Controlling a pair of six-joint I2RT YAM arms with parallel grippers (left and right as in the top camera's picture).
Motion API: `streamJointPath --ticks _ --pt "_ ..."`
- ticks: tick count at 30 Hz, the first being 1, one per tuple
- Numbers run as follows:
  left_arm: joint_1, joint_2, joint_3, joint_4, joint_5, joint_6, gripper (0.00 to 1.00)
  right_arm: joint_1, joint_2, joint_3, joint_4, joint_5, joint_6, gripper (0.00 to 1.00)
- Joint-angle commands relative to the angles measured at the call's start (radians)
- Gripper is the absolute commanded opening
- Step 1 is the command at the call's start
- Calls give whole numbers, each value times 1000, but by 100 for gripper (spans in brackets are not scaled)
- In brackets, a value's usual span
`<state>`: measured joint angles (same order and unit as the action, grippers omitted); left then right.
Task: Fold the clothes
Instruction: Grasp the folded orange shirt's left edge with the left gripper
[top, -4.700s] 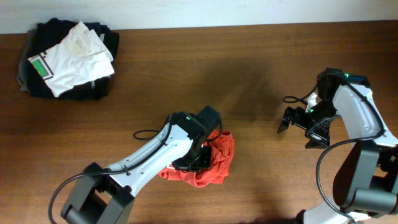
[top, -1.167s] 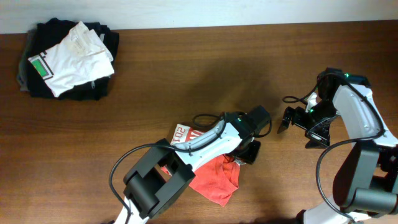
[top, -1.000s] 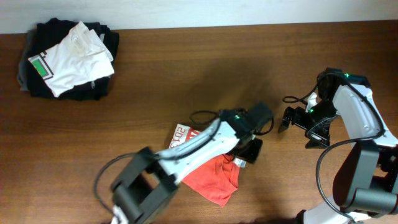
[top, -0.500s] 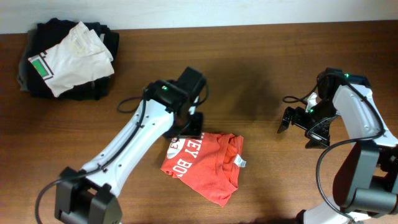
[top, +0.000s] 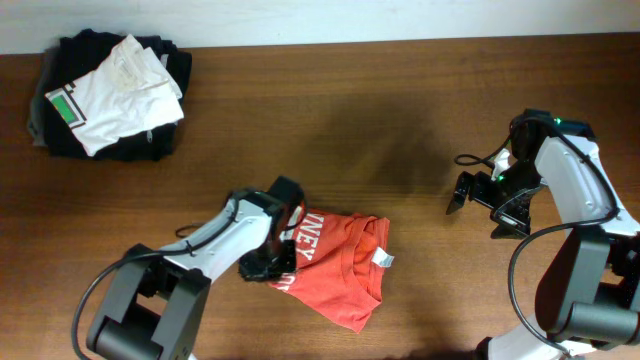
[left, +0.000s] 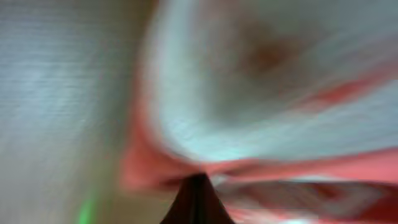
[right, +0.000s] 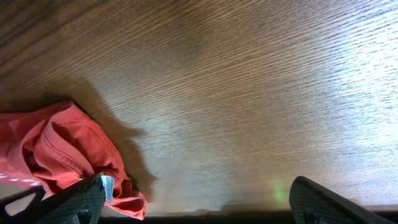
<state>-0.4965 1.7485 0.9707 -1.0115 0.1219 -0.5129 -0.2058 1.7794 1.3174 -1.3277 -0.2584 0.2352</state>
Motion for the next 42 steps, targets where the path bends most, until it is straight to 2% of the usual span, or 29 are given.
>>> streamJointPath --ticks 1,4,7,11,17,22,27,30,34,36,37,38,40,41,42 --pt "56 -28 31 -102 -14 -105 1 2 -6 11 0 9 2 98" --pt "60 -98 123 -183 -14 -105 1 2 -6 11 0 9 2 98" --pt "41 -175 191 -169 -14 -105 1 2 -6 11 0 9 2 98" --pt "-37 -246 212 64 -14 -70 1 2 -6 11 0 9 2 98" --pt "-143 -107 203 280 -7 -102 2 2 -6 11 0 9 2 98" --pt "-206 68 203 431 56 -102 2 2 -6 11 0 9 2 98" --pt "-258 188 203 655 117 -102 2 2 -6 11 0 9 2 98" --pt "-281 178 213 700 126 -101 2 2 -6 11 0 9 2 98" --pt "-286 120 262 667 126 -81 6 2 -6 11 0 9 2 98" --pt "-283 55 298 625 126 -40 13 2 -6 11 0 9 2 98" --pt "-275 13 312 602 125 -19 24 2 -6 11 0 9 2 98" --pt "-267 -21 320 582 125 -1 40 2 -6 11 0 9 2 98" --pt "-240 -103 326 534 121 46 81 2 -6 11 0 9 2 98" --pt "-219 -146 326 492 101 48 97 2 -6 11 0 9 2 98" --pt "-200 -178 326 445 72 48 99 2 -6 11 0 9 2 98"
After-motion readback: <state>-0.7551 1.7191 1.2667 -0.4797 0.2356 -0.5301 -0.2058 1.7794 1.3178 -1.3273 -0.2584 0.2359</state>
